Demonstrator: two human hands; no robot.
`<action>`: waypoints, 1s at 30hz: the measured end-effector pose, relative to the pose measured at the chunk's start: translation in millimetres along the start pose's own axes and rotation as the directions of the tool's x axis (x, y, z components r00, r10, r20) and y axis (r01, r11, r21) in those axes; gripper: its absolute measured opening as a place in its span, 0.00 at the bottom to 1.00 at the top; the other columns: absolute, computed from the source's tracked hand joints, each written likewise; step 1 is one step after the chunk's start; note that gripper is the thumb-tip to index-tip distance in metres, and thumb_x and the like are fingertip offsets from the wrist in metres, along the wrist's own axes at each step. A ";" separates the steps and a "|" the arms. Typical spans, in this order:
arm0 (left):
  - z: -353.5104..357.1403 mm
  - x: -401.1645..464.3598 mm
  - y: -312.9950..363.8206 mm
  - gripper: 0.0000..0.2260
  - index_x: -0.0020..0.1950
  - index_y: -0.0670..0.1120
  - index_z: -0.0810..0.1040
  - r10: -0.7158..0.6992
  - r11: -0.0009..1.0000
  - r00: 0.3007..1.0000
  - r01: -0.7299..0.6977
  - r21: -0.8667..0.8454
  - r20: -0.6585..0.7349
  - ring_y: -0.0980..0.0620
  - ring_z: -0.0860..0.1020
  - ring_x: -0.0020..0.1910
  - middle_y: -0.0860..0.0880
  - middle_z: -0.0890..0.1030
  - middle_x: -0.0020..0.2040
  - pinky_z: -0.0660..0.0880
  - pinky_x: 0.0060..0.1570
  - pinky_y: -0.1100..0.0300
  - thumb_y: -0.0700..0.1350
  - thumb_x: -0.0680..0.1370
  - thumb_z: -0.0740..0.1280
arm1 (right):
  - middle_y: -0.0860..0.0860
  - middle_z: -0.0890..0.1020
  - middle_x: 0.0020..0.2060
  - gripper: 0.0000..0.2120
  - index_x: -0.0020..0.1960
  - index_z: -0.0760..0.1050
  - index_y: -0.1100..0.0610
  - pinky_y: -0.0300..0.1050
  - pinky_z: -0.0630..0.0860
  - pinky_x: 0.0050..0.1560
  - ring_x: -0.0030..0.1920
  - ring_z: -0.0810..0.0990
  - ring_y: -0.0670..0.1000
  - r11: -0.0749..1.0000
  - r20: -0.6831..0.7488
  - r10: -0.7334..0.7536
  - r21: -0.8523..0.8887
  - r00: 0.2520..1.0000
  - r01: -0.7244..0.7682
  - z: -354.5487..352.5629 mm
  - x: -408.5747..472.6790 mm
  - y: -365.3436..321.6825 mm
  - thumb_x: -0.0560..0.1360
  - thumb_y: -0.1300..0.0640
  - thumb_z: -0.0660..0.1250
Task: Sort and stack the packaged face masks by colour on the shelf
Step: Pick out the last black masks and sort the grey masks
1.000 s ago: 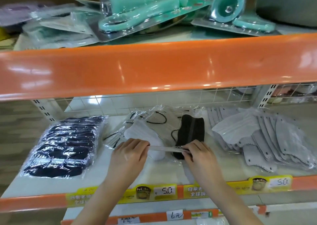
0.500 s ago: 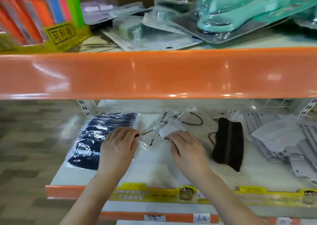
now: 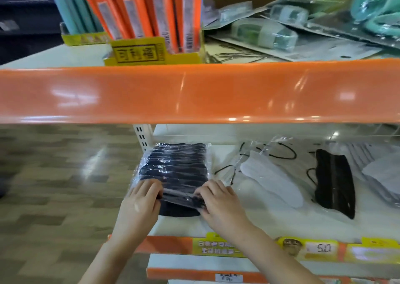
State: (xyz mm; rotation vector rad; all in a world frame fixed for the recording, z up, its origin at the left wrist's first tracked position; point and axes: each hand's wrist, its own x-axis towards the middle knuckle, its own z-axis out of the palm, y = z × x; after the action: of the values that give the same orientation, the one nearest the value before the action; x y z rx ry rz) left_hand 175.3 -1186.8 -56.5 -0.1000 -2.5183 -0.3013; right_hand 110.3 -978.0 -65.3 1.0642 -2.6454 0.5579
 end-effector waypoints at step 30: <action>29.6 -31.7 -39.2 0.20 0.50 0.46 0.83 -0.103 0.990 0.972 0.080 0.113 0.210 0.46 0.79 0.54 0.49 0.82 0.54 0.69 0.53 0.53 0.46 0.66 0.56 | 0.43 0.78 0.44 0.08 0.46 0.79 0.50 0.37 0.66 0.52 0.47 0.76 0.46 1.000 -0.195 -0.003 -0.018 0.981 -0.001 51.7 -6.4 -25.6 0.73 0.49 0.63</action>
State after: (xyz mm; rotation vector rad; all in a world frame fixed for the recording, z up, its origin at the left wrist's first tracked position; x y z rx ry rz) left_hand 179.4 -1218.0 -105.8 0.0271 -2.7541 -0.2045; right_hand 128.9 -1013.3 -107.5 0.9530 -2.4747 0.6040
